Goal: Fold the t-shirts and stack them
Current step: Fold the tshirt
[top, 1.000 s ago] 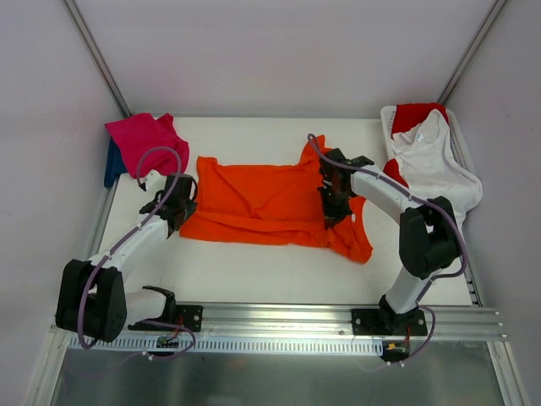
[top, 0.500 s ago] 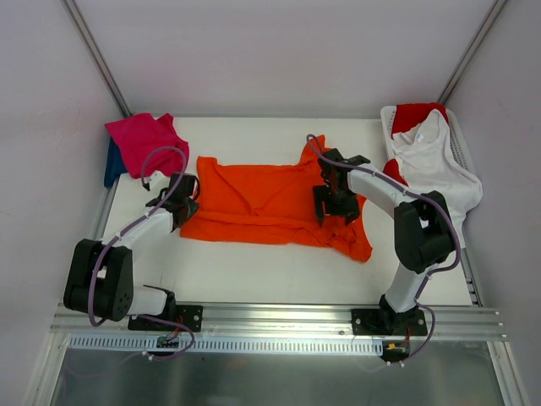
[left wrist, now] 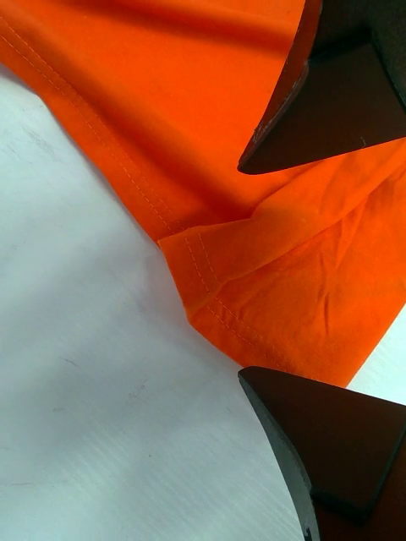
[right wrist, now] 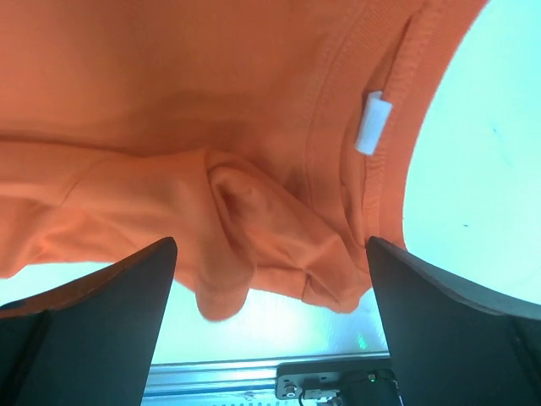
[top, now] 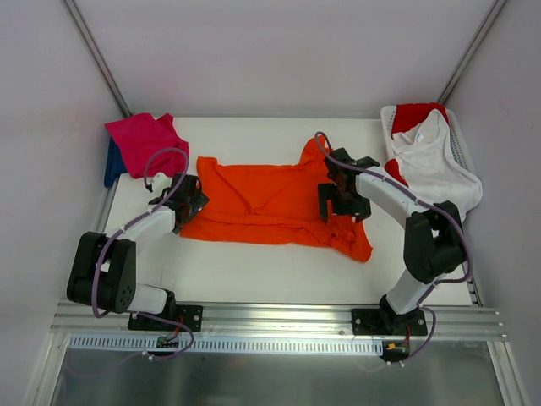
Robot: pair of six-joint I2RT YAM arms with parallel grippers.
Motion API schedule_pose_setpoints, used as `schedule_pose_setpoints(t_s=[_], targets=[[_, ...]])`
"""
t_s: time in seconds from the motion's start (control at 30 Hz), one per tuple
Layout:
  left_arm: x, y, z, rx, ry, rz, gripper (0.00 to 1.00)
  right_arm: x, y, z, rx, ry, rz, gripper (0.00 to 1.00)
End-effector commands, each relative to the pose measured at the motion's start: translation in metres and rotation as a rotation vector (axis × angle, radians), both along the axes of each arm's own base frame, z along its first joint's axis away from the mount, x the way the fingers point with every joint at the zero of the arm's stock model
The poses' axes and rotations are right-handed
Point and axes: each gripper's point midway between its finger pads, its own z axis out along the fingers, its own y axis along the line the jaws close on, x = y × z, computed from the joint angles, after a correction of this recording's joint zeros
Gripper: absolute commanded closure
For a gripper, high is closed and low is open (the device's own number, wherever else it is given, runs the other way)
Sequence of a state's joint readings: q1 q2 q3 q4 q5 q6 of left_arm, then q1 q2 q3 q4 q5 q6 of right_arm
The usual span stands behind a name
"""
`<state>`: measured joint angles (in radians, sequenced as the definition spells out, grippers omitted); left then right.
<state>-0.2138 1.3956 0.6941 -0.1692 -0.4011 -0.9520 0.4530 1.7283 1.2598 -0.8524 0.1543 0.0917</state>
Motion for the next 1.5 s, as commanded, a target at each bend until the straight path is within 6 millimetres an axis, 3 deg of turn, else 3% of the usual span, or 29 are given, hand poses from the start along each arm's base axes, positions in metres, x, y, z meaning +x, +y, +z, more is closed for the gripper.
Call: schedule_pose_setpoints(t_s=[0.0, 0.23, 0.47, 0.6, 0.93, 1.23, 1.33, 1.37, 1.47], targets=[[0.005, 0.003, 0.014, -0.003, -0.045, -0.001, 0.01, -0.009, -0.007, 0.036, 0.024, -0.082, -0.026, 0.01], [0.001, -0.001, 0.014, -0.023, -0.047, -0.02, 0.03, -0.05, -0.025, 0.041, 0.03, -0.096, -0.068, 0.01], [0.0, -0.009, 0.011, -0.038, -0.033, -0.046, 0.04, -0.086, -0.043, 0.009, 0.003, -0.046, -0.113, 0.01], [-0.001, -0.01, 0.012, -0.037, -0.035, -0.053, 0.05, -0.087, -0.044, -0.002, 0.011, -0.044, -0.128, 0.01], [-0.006, -0.01, 0.011, -0.02, -0.035, -0.066, 0.05, -0.074, -0.041, -0.006, 0.012, -0.063, -0.118, 0.03], [-0.01, -0.007, 0.009, -0.008, -0.028, -0.068, 0.05, -0.053, -0.039, -0.019, 0.011, -0.065, -0.109, 0.2], [-0.01, -0.007, 0.01, -0.006, -0.032, -0.072, 0.05, -0.049, -0.038, -0.025, 0.019, -0.055, -0.114, 0.35], [-0.01, -0.007, 0.01, -0.005, -0.032, -0.071, 0.05, -0.046, -0.037, -0.026, 0.021, -0.059, -0.115, 0.48], [-0.01, -0.006, 0.011, -0.002, -0.034, -0.069, 0.05, -0.046, -0.034, -0.029, 0.026, -0.043, -0.115, 0.62]])
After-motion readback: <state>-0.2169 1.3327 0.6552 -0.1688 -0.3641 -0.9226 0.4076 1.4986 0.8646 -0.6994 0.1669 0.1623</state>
